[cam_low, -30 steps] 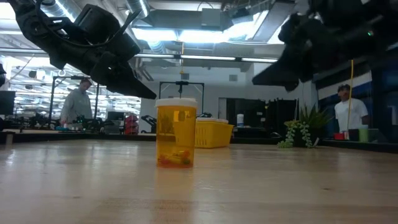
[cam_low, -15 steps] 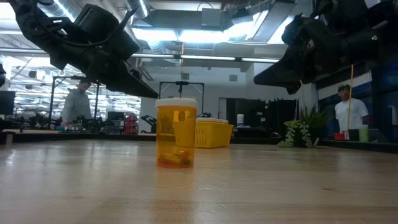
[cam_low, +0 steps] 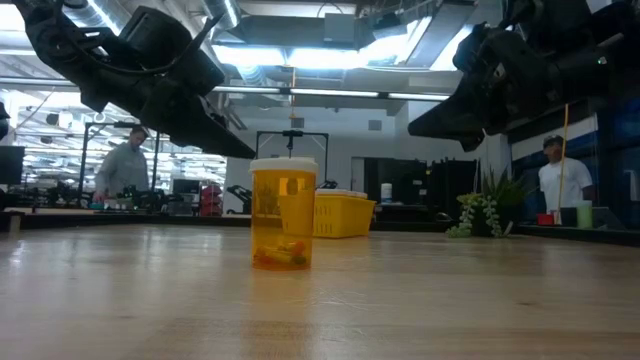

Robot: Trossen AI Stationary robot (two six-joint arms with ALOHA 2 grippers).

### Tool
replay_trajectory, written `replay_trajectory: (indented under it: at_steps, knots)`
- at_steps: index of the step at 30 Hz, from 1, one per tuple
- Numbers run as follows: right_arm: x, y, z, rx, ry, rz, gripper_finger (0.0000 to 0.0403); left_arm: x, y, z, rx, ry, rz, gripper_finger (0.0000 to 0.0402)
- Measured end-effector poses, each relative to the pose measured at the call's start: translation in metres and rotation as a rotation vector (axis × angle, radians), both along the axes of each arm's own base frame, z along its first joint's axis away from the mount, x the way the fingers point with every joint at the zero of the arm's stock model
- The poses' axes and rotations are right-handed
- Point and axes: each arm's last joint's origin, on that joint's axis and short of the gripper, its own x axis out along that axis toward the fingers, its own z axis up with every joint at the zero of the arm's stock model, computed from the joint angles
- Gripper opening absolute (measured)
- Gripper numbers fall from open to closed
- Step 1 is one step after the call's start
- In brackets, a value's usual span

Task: Pick and place pill bottles into a basket
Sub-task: Put the pill bottle into the bin

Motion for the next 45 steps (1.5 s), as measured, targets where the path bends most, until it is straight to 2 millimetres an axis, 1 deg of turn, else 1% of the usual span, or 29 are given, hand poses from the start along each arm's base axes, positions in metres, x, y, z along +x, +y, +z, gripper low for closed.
replay_trajectory:
  at_steps: [5,9,12,17,22,25,29,33,37,39,45]
  knots:
    - [0.0,0.0,0.0,-0.015,0.002,0.005,0.0035,0.0,-0.002,0.0,-0.03,-0.001,0.004,0.0292]
    - [0.0,0.0,0.0,-0.042,0.005,0.012,0.0035,0.004,-0.014,0.003,-0.077,-0.005,-0.019,0.0292]
    - [0.0,0.0,0.0,-0.053,0.007,0.016,0.0035,0.012,-0.029,0.011,-0.058,-0.021,-0.025,0.0292]
    - [0.0,0.0,0.0,-0.055,0.007,0.016,0.0035,0.019,-0.057,0.019,0.026,0.054,-0.022,0.0292]
    - [0.0,0.0,0.0,-0.055,0.008,0.016,0.0035,0.019,-0.08,0.023,-0.038,0.053,-0.02,0.0292]
    - [0.0,0.0,0.0,-0.055,0.01,0.017,0.0035,0.02,-0.093,0.018,-0.059,0.072,-0.006,0.0292]
    - [0.0,0.0,-0.001,-0.056,0.013,0.017,0.0035,0.021,-0.11,0.012,-0.052,0.111,-0.078,0.0292]
    - [0.0,0.0,-0.002,-0.05,0.026,0.017,0.0035,0.019,-0.123,0.007,-0.09,0.142,-0.153,0.0292]
    - [-0.001,0.001,-0.003,-0.046,0.033,0.02,0.0035,0.016,-0.133,0.004,-0.134,0.166,-0.181,0.0292]
    - [-0.001,0.001,-0.003,-0.074,0.036,0.028,0.0035,0.014,-0.136,0.002,-0.131,0.182,-0.198,0.0292]
    - [-0.001,0.001,-0.002,-0.075,0.032,0.03,0.0035,0.01,-0.144,0.001,-0.115,0.199,-0.237,0.0292]
